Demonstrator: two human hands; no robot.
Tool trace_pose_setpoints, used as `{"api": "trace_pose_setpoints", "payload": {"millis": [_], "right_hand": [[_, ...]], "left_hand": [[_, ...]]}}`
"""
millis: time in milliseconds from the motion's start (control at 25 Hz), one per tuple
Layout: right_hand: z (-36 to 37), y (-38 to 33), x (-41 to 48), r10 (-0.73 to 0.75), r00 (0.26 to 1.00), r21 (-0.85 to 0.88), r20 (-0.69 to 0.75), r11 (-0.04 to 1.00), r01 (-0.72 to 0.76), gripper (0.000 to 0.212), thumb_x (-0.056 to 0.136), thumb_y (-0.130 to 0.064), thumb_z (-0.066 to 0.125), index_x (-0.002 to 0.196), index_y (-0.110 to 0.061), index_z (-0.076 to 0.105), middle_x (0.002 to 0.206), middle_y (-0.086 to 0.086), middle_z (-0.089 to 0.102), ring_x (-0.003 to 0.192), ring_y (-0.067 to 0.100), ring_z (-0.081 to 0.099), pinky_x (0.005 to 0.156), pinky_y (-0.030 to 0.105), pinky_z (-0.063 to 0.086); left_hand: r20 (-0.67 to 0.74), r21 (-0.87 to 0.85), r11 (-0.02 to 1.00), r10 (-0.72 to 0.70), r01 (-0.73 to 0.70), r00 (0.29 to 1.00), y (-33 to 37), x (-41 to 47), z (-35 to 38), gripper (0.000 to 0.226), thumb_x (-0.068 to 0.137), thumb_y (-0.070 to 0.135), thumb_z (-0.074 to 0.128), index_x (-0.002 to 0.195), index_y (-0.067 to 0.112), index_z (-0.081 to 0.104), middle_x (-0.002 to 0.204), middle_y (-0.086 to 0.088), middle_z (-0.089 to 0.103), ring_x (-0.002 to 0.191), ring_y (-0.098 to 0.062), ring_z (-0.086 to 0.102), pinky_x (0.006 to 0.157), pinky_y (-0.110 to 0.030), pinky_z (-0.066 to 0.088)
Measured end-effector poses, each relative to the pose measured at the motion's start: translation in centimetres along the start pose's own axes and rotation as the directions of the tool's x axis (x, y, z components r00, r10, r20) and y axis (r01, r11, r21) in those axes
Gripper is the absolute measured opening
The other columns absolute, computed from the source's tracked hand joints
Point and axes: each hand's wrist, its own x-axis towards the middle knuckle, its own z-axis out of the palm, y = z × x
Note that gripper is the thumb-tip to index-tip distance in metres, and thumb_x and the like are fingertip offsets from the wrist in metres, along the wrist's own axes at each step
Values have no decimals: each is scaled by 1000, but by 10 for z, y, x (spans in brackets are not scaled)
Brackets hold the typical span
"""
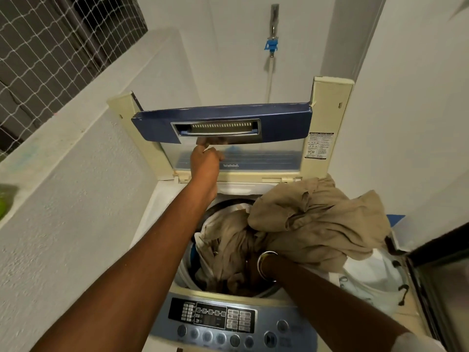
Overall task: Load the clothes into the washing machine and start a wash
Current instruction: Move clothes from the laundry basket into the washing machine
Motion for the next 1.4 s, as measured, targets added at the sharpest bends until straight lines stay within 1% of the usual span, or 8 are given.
{"api": "trace_pose_setpoints", "payload": {"millis": [280, 520, 640, 800, 960, 1080, 1200, 1400], "right_hand": [[-14, 10, -12, 97, 852, 141, -514, 990, -28, 40, 92, -42, 50, 116, -12, 63, 116, 14, 65, 105, 35, 61, 91, 38, 48], [-6, 48, -64, 392, 208, 356, -896, 915, -192, 40, 84, -42, 55, 119, -23, 61, 128, 4, 56, 122, 28, 49, 94, 42, 45], [6, 78, -79, 730, -61, 720, -680, 651, -239, 87, 73, -69, 59, 142, -23, 34, 153, 14, 27, 141, 38, 24, 107, 58, 28], [11, 131, -87, 981, 190, 995, -49, 30, 100, 145, 37, -101, 49, 151, -16, 24, 154, 15, 29, 140, 37, 28, 116, 51, 18], [4, 141, -95, 906, 420, 939, -61, -91, 333, 98, 67, -62, 76, 142, -8, 41, 140, 10, 50, 126, 32, 49, 109, 39, 36], [2, 124, -95, 971, 152, 879, -183, 93, 468, 32, 80, -28, 72, 105, -7, 66, 103, 10, 68, 99, 32, 64, 90, 37, 50], [1, 67, -102, 913, -89, 693, -398, 363, 622, 12, 81, -11, 71, 92, -13, 66, 83, -2, 67, 81, 12, 63, 79, 30, 52], [-25, -28, -67, 528, 30, 379, -849, 568, 730, 26, 81, -8, 74, 106, -14, 66, 102, -3, 70, 99, 8, 65, 85, 27, 53]], "left_hand": [[82, 130, 991, -9, -2, 997, -55, -16, 3, 53, 83, 0, 61, 133, 15, 57, 132, -2, 61, 117, -19, 58, 103, -40, 48], [329, 325, 939, 2, -116, 944, -113, -31, 3, 49, 86, 13, 66, 132, 27, 55, 133, 0, 60, 122, -18, 57, 98, -34, 50], [577, 426, 823, 72, -375, 813, -131, -37, 18, 86, 72, 37, 80, 147, 33, 38, 149, -1, 44, 135, -21, 44, 107, -41, 45], [769, 490, 628, 14, -604, 639, -141, -47, 42, 131, 57, 44, 90, 155, 40, 4, 163, 1, 7, 148, -26, 16, 116, -46, 31], [758, 543, 584, -30, -604, 652, -150, -47, 54, 132, 57, 48, 88, 153, 43, -2, 161, -3, 13, 145, -29, 23, 113, -49, 36], [763, 495, 653, -11, -574, 646, -152, -49, 48, 126, 61, 46, 85, 153, 41, 0, 158, -4, 26, 141, -23, 33, 112, -43, 39], [766, 412, 719, 59, -560, 640, -151, -48, 31, 108, 66, 42, 84, 154, 31, 22, 148, 3, 44, 130, -12, 47, 107, -34, 43], [616, 556, 632, 122, -539, 778, -164, -29, -38, 46, 76, 42, 75, 117, 24, 63, 115, 1, 68, 111, -19, 64, 94, -33, 51]]}}
